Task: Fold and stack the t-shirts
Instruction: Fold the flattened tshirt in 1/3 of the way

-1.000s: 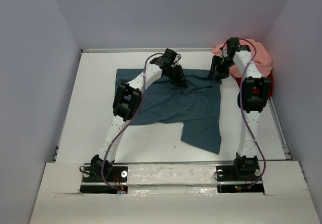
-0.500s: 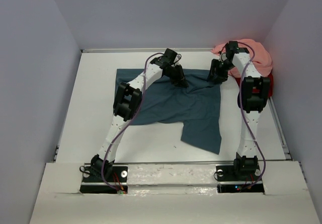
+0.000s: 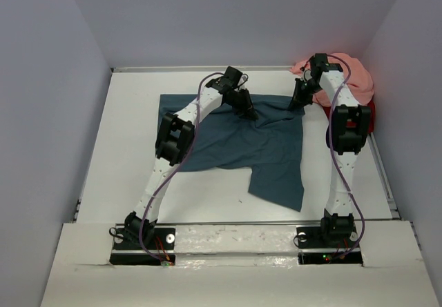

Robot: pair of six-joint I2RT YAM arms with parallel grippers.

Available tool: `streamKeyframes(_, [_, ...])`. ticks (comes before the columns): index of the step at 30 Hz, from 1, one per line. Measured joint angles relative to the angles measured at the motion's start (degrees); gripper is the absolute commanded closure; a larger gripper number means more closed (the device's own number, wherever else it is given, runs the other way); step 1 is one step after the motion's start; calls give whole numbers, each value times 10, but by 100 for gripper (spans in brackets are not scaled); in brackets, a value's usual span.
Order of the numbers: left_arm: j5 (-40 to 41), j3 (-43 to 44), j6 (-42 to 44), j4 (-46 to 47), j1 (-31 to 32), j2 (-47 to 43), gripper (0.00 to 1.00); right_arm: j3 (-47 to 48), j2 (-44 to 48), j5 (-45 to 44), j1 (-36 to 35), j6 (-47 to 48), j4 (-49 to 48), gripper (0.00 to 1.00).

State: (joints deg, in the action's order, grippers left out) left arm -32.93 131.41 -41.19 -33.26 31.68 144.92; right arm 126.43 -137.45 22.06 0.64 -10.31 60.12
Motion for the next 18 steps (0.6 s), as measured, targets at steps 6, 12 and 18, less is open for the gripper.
streamKeyframes(6, [0,4,0,0,-3,9,76,3,0,0,0,1,5,100])
streamKeyframes(12, [0,10,0,-2,-4,9,76,3,0,4,0,3,9,56])
streamKeyframes(18, [0,10,0,-2,-4,9,76,1,0,12,-4,2,9,46])
